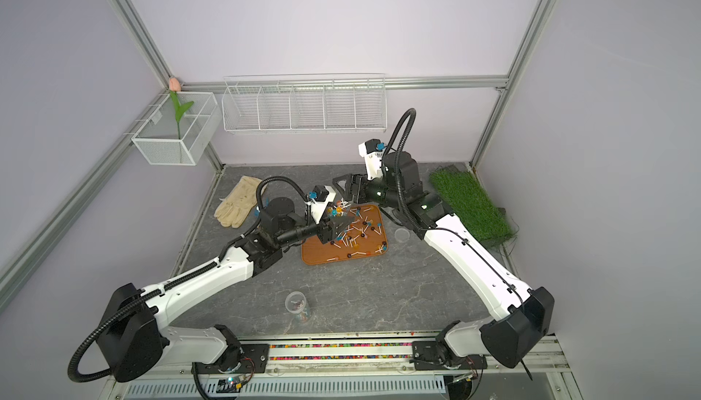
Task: Pour the candies out of the jar
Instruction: Unscrew the lid from the jar.
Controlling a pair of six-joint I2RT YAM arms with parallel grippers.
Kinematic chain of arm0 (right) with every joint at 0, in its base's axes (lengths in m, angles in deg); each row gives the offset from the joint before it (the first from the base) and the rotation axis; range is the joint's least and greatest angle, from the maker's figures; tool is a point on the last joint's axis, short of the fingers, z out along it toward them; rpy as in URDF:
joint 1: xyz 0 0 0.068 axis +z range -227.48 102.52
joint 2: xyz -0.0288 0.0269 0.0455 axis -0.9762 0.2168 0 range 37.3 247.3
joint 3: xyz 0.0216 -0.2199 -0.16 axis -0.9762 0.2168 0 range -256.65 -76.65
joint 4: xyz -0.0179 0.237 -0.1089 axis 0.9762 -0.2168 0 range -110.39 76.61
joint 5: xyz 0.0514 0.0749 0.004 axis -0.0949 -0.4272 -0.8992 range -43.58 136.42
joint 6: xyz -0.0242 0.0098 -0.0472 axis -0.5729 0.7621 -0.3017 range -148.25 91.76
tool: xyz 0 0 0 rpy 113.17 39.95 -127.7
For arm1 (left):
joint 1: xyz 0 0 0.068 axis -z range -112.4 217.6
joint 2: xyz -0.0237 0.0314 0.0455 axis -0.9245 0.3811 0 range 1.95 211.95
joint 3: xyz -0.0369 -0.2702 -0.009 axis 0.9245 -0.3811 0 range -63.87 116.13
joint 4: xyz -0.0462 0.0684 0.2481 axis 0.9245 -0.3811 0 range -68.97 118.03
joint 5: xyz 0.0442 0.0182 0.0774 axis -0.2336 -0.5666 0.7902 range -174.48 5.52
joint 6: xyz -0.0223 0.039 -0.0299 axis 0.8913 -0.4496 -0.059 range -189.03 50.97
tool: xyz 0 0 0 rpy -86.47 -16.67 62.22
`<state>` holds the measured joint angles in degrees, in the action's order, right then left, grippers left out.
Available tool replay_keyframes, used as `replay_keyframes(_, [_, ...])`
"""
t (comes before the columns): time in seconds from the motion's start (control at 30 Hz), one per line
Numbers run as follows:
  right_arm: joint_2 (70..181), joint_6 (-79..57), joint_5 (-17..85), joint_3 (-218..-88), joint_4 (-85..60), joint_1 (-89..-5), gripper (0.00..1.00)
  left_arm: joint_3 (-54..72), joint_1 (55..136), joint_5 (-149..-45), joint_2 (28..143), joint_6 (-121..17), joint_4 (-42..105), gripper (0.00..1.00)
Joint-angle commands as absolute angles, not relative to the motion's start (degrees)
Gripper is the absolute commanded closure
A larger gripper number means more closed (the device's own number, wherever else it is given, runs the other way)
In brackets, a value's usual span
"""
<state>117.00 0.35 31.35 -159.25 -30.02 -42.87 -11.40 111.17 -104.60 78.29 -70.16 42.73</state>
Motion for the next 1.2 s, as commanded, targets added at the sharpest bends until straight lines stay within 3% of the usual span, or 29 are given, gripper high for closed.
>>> replay_keyframes(0.0, [117.65, 0.5, 30.46, -160.74, -28.77, -42.73, 0.23, -11.34, 111.45, -104.35, 77.6, -71.14, 44.99, 0.61])
replay_keyframes(0.1, [117.63, 0.34, 30.43, -160.83, -28.91, -42.66, 0.25, -11.48, 111.41, -104.31, 77.45, -71.03, 44.91, 0.61])
replay_keyframes(0.4, [117.57, -0.73, 29.65, -161.19, -29.37, -42.74, 0.51, -11.66, 111.46, -104.3, 77.09, -70.37, 45.01, 0.61])
replay_keyframes(0.73, [116.34, -3.62, 25.69, -160.41, -27.7, -43.29, 0.57, -11.33, 111.46, -106.16, 76.44, -68.87, 44.83, 0.61])
replay_keyframes(1.17, [115.03, -3.52, 6.15, -158.36, -15.02, -48.4, 0.6, -8.25, 111.39, -120.34, 75.96, -65.27, 42.59, 0.61])
